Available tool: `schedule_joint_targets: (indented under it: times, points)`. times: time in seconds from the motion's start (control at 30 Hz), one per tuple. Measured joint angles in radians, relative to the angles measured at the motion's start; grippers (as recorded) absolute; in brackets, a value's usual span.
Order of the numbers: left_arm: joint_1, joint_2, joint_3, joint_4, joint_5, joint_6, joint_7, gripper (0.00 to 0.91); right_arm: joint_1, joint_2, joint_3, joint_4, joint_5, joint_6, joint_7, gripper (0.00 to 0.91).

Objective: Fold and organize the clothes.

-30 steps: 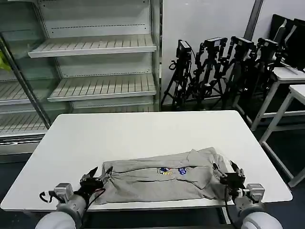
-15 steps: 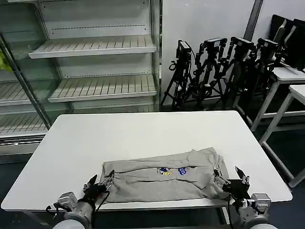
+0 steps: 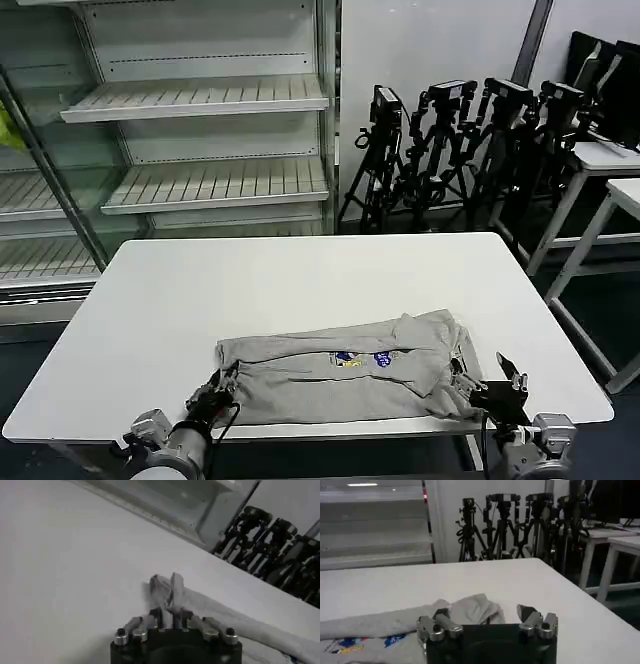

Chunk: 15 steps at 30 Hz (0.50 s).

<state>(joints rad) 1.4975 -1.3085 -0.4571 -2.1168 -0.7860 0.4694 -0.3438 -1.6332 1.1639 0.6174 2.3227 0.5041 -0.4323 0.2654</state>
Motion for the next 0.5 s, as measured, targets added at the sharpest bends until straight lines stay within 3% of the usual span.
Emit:
schedule_joint_targets:
  times: [0.5]
  points:
    - [0.015,0.022,-0.101,-0.044,-0.206,0.006,-0.015,0.020,-0.005,0.005,0.004,0.018,0.007,0.000,0.008,0.907]
